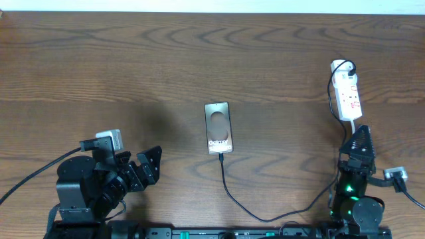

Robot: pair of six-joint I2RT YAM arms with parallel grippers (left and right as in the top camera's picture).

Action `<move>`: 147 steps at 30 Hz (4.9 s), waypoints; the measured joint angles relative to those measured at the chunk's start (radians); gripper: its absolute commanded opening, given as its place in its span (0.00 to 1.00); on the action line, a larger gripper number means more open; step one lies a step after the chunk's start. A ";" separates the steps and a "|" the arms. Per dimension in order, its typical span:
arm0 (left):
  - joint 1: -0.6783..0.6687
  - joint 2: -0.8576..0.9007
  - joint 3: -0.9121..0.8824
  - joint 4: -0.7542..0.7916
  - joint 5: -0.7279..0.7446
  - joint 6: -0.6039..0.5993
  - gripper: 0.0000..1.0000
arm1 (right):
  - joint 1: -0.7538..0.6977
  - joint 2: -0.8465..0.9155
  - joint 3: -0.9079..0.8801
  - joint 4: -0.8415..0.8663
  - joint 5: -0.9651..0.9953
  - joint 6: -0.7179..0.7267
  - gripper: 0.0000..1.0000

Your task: Plug charger to phone and switch on socket

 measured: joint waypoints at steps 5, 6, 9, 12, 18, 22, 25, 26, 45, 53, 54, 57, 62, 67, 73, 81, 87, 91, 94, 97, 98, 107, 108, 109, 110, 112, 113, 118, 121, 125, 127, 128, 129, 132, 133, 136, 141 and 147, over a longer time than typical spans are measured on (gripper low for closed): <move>0.000 0.000 0.000 0.000 0.000 0.000 0.90 | 0.000 0.000 -0.023 -0.089 -0.005 0.002 0.99; 0.000 0.000 0.000 0.000 0.000 0.000 0.90 | 0.000 0.000 -0.024 -0.135 -0.005 0.004 0.99; 0.000 0.000 0.000 0.000 0.000 0.000 0.90 | 0.000 0.001 -0.035 -0.172 -0.008 0.003 0.99; 0.000 0.000 0.000 0.000 0.000 0.000 0.90 | 0.000 0.001 -0.035 -0.171 -0.009 0.003 0.99; 0.000 0.000 0.000 0.000 0.000 0.000 0.90 | 0.000 0.001 -0.035 -0.171 -0.009 0.003 0.99; 0.000 0.000 0.000 0.000 0.000 0.000 0.90 | 0.000 0.001 -0.035 -0.171 -0.009 0.003 0.99; 0.000 0.000 0.000 0.000 0.000 0.000 0.90 | 0.000 0.001 -0.035 -0.171 -0.009 -0.010 0.99; 0.000 0.000 0.000 0.000 0.000 0.000 0.90 | 0.000 0.001 -0.035 -0.171 -0.009 -0.016 0.99; 0.000 0.000 0.000 0.000 0.000 0.000 0.90 | -0.050 -0.001 -0.065 -0.120 -0.247 -0.838 0.99; 0.000 0.000 0.000 0.000 0.000 0.000 0.90 | -0.065 -0.001 -0.068 -0.117 -0.312 -0.959 0.99; 0.000 0.000 0.000 0.000 0.000 0.000 0.90 | -0.065 -0.001 -0.068 -0.117 -0.315 -0.964 0.99; 0.000 0.000 0.000 0.000 0.000 0.000 0.90 | -0.065 -0.001 -0.068 -0.116 -0.318 -0.974 0.99; 0.000 0.000 0.000 0.000 0.000 0.000 0.90 | -0.065 -0.001 -0.068 -0.116 -0.320 -0.980 0.99; 0.000 0.000 0.000 0.000 0.000 0.000 0.90 | -0.065 -0.001 -0.068 -0.116 -0.320 -0.983 0.99; 0.000 0.000 0.000 0.000 0.000 0.000 0.90 | -0.065 -0.001 -0.068 -0.116 -0.320 -0.983 0.99; 0.000 0.000 0.000 0.000 0.000 0.000 0.90 | -0.065 -0.001 -0.068 -0.116 -0.320 -0.983 0.99; 0.004 -0.017 0.000 -0.043 -0.021 0.011 0.90 | -0.065 0.000 -0.068 -0.116 -0.320 -0.983 0.99; 0.002 -0.113 -0.042 -0.051 -0.090 0.030 0.90 | -0.065 0.000 -0.069 -0.116 -0.320 -0.983 0.99; -0.007 -0.218 -0.127 0.029 -0.141 0.044 0.90 | -0.065 0.000 -0.069 -0.116 -0.320 -0.983 0.99; -0.009 -0.324 -0.237 0.146 -0.177 0.105 0.90 | -0.065 0.000 -0.069 -0.116 -0.320 -0.983 0.99; -0.008 -0.352 -0.272 0.173 -0.183 0.127 0.90 | -0.065 0.000 -0.069 -0.116 -0.320 -0.983 0.99; -0.008 -0.478 -0.539 0.440 -0.209 0.267 0.90 | -0.065 0.000 -0.069 -0.116 -0.320 -0.983 0.99; -0.008 -0.486 -0.574 0.491 -0.209 0.286 0.90 | -0.065 0.000 -0.069 -0.116 -0.320 -0.983 0.99; -0.009 -0.489 -0.595 0.523 -0.209 0.295 0.90 | -0.065 0.000 -0.069 -0.116 -0.320 -0.983 0.99; -0.008 -0.492 -0.629 0.571 -0.209 0.307 0.90 | -0.065 0.000 -0.069 -0.116 -0.320 -0.983 0.99; -0.008 -0.492 -0.695 0.653 -0.209 0.323 0.90 | -0.065 0.000 -0.069 -0.116 -0.320 -0.983 0.99; -0.008 -0.492 -0.720 0.687 -0.210 0.329 0.90 | -0.065 0.000 -0.069 -0.116 -0.320 -0.984 0.99; -0.009 -0.493 -0.742 0.754 -0.246 0.365 0.89 | -0.065 -0.001 -0.070 -0.115 -0.321 -0.984 0.99; -0.008 -0.493 -0.743 0.754 -0.301 0.370 0.90 | -0.065 0.000 -0.070 -0.115 -0.321 -0.984 0.99; -0.009 -0.493 -0.747 0.760 -0.366 0.365 0.90 | -0.065 -0.001 -0.070 -0.115 -0.321 -0.984 0.99; -0.009 -0.493 -0.749 0.774 -0.390 0.365 0.90 | -0.065 -0.001 -0.070 -0.115 -0.321 -0.984 0.99; -0.008 -0.493 -0.757 0.790 -0.401 0.366 0.90 | -0.065 -0.001 -0.070 -0.115 -0.321 -0.984 0.99; -0.008 -0.493 -0.766 0.824 -0.410 0.366 0.90 | -0.065 -0.001 -0.070 -0.115 -0.321 -0.984 0.99; -0.009 -0.494 -0.788 0.872 -0.424 0.366 0.90 | -0.065 -0.001 -0.070 -0.115 -0.321 -0.984 0.99; -0.008 -0.494 -0.788 0.869 -0.427 0.366 0.90 | -0.065 -0.001 -0.070 -0.115 -0.321 -0.984 0.99; -0.008 -0.494 -0.787 0.853 -0.422 0.366 0.90 | -0.065 -0.001 -0.070 -0.115 -0.321 -0.984 0.99; -0.009 -0.494 -0.786 0.853 -0.418 0.366 0.90 | -0.065 -0.001 -0.070 -0.115 -0.321 -0.984 0.99; -0.009 -0.494 -0.786 0.853 -0.418 0.367 0.90 | -0.065 -0.001 -0.070 -0.115 -0.321 -0.984 0.99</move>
